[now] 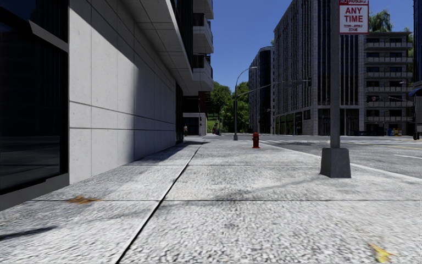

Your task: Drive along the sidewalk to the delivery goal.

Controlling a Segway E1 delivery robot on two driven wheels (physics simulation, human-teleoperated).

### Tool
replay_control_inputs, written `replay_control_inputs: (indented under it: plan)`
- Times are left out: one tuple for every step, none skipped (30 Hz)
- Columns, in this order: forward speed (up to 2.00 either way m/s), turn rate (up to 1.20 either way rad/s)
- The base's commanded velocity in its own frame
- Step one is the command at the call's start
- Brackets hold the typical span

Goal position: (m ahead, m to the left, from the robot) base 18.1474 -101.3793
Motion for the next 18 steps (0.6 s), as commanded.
replay_control_inputs:
  plan:
    - [2.0, 0.0]
    - [2.0, 0.0]
    - [2.0, 0.0]
    - [2.0, 0.0]
    - [2.0, 0.0]
    - [2.0, 0.0]
    - [2.0, 0.0]
    - [2.0, 0.0]
    - [2.0, 0.0]
    - [2.0, 0.0]
    - [2.0, 0.0]
    - [2.0, 0.0]
    - [2.0, 0.0]
    - [2.0, 0.0]
    - [2.0, 0.0]
    - [2.0, 0.0]
    - [2.0, 0.0]
    - [2.0, 0.0]
